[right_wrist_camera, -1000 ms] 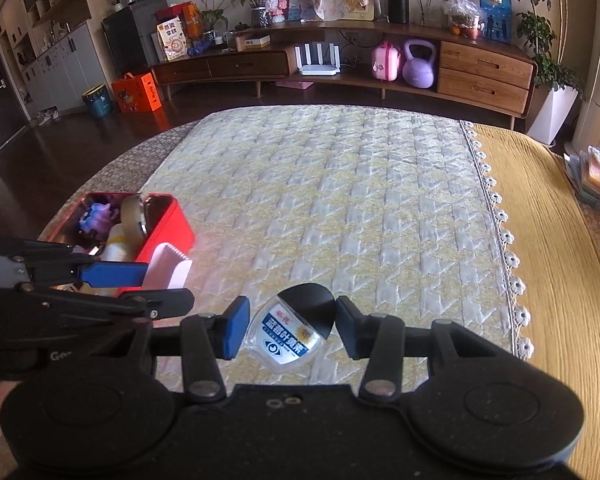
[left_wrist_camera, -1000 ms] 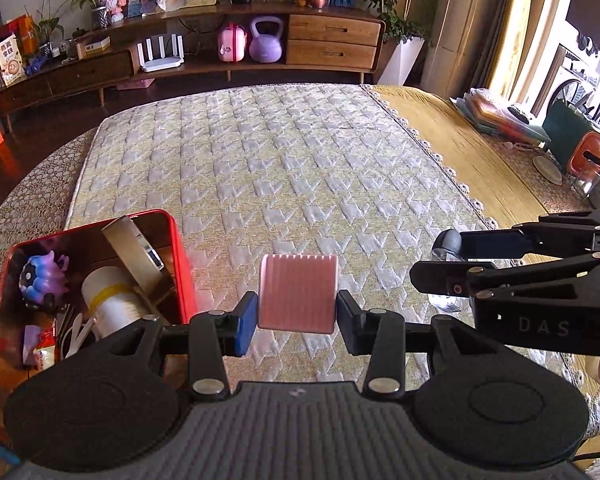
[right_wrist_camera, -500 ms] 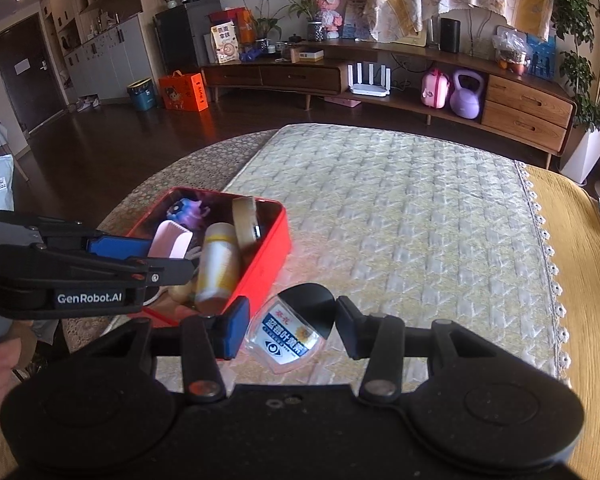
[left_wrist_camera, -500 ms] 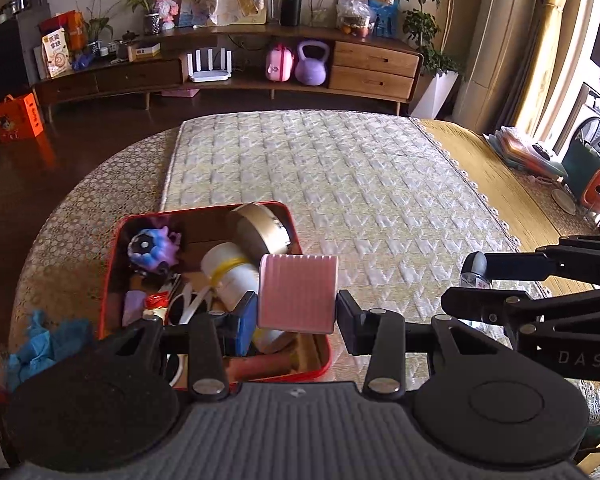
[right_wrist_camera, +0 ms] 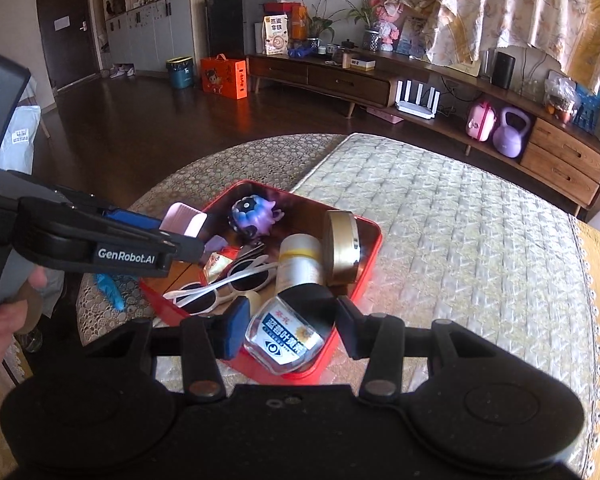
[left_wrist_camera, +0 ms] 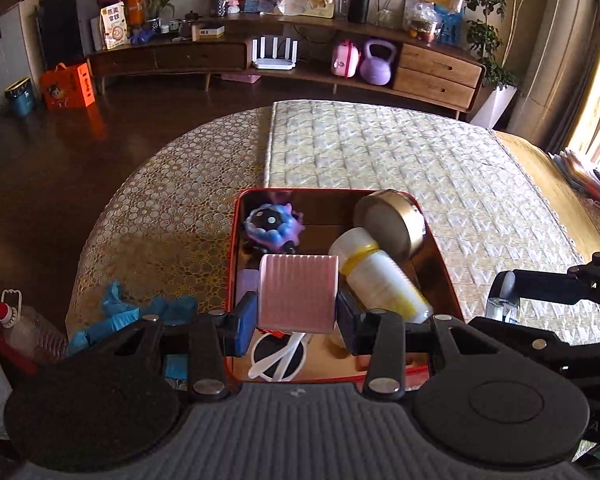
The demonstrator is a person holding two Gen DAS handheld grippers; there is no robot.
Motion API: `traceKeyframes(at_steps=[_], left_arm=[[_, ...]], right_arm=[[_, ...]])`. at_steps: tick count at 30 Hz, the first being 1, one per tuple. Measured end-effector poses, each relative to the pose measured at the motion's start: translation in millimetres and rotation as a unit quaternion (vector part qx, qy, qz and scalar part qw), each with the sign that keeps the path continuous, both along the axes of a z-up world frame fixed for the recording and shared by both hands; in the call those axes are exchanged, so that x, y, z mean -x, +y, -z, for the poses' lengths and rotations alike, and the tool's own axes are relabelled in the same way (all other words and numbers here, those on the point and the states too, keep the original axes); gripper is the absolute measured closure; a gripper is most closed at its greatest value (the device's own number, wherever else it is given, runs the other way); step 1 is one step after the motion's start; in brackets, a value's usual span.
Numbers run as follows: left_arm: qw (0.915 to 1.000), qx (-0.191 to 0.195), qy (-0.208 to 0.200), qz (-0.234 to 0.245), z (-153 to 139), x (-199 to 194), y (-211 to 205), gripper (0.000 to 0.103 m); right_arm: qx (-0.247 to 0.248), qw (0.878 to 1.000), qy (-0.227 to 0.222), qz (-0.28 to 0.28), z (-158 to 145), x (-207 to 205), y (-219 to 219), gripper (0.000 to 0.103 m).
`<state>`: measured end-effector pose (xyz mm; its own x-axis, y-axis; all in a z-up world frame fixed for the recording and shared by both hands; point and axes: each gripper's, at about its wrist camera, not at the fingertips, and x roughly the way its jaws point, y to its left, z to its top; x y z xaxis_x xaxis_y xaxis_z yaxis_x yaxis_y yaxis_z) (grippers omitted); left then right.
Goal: Organize rigid objects
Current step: 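Carry the comb and bottle in both tools over the red tin, then open the right tool to drop the bottle into the tin while the left tool drops the comb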
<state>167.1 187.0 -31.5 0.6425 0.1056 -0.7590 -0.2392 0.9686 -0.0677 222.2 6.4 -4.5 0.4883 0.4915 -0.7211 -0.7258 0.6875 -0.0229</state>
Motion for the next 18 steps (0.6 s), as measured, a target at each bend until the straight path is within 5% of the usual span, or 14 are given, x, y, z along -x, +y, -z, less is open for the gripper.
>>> traceKeyframes(at_steps=[18], left_arm=[[0.9998,0.001,0.021,0.001,43.0,-47.5,6.3,0.062]], right_arm=[[0.032,0.999,-0.007,-0.011,47.9,-4.6,45.6,0.057]])
